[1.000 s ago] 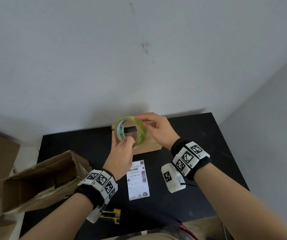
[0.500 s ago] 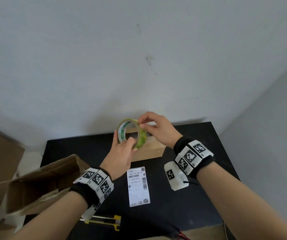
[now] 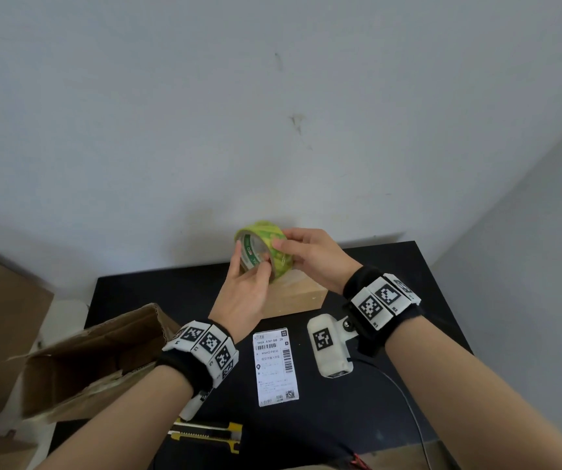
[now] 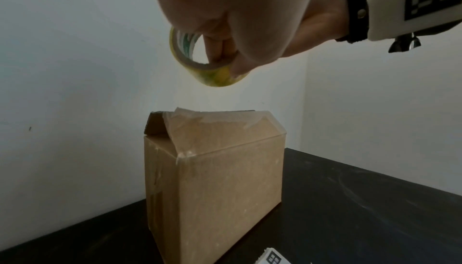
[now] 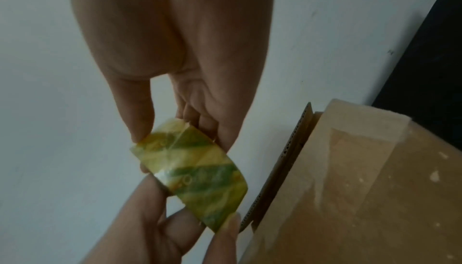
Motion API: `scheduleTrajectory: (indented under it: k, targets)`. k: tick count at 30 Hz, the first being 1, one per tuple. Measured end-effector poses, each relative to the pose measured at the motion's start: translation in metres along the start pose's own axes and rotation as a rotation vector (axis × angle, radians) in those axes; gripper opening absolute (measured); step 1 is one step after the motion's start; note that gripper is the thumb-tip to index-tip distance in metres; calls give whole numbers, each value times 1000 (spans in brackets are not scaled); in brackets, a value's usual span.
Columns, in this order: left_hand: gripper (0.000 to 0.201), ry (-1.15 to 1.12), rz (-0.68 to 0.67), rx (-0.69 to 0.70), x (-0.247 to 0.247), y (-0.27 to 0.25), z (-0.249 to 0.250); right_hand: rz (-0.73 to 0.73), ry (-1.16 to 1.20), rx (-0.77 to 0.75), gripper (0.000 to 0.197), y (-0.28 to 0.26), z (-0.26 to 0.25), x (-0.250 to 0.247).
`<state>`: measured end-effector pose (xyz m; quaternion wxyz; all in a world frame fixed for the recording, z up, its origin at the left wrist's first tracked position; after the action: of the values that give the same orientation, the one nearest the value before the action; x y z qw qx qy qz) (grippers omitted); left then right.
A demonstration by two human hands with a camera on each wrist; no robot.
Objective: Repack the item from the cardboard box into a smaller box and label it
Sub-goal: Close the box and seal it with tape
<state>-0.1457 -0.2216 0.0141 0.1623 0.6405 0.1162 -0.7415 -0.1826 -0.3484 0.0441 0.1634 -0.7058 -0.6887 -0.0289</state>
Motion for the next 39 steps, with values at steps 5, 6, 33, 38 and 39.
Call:
scheduleTrajectory:
  k: [5, 6, 33, 38, 39]
  targets:
    - [48, 137, 45, 80, -5, 9, -1, -61, 85, -19, 32, 1, 4, 2]
    - [50, 160, 24, 91, -2, 9, -4, -60, 92, -20, 35, 1, 6, 2]
    - [22, -336, -187, -112, 2, -4, -23, 325, -907, -423, 14, -1, 4, -2]
    - [20, -325, -198, -54, 0, -3, -24, 308, -1561, -534, 22, -5, 5, 11]
    - [20, -326, -203, -43, 0, -3, -24, 312, -1594, -525, 22, -4, 5, 12]
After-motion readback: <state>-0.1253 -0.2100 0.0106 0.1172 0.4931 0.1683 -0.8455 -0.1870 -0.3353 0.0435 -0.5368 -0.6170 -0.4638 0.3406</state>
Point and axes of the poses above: each hand's wrist, its own y-axis towards the middle knuckle, its own x-axis out of the palm, z = x × y, the point moved 4 cm from there along y, towards the middle knuckle, and after that the axes turned 11 degrees about -z, right-handed, at the moved point
